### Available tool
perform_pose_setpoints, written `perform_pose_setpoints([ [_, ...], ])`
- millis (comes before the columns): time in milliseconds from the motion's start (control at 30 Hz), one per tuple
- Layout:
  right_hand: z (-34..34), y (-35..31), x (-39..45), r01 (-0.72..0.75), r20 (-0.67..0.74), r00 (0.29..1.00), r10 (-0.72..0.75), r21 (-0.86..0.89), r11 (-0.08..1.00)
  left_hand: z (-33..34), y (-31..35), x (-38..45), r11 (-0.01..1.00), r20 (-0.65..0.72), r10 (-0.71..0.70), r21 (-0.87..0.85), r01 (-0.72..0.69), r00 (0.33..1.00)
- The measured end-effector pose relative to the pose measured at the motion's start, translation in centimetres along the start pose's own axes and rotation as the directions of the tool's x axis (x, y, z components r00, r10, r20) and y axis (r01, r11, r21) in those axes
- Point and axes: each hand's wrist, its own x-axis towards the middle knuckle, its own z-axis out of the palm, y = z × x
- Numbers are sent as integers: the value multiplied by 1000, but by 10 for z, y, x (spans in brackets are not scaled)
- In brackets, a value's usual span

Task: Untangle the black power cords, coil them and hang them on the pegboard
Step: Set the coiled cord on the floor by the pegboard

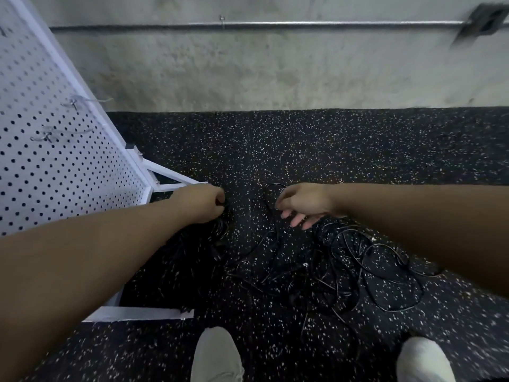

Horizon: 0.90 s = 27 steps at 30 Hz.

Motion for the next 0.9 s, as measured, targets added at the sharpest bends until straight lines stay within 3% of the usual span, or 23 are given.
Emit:
perform_pose_setpoints([
  [300, -12, 53, -50, 33, -3, 999, -34, -94, 995, -6, 100, -15, 964, 128, 254, 46, -262, 959],
  [433, -6, 82, -46, 83, 71, 995, -63, -309, 947, 12, 135, -7, 931, 220, 342, 54, -362, 913],
  [533, 5, 105, -38, 192, 258, 965, -43, -588, 786, 36, 152, 1, 893, 325, 398, 77, -444, 858],
  [600, 11, 121, -25, 292, 346, 938, -11, -773, 564, 51, 159, 9, 871, 370, 430, 70, -486, 824],
  [667, 16, 135, -10, 386, 408, 913, -8, -856, 345, 63, 164, 18, 855, 404, 455, 48, -516, 793],
  [733, 18, 146, 2, 440, 455, 890, 35, -875, 203, 70, 169, 27, 842, 446, 478, 13, -539, 757],
  [833, 14, 157, 14, 441, 449, 891, 68, -892, 101, 77, 173, 36, 836, 494, 494, -45, -547, 715],
  [900, 7, 160, 15, 424, 428, 904, -4, -894, 145, 82, 175, 39, 838, 491, 515, -112, -535, 703],
])
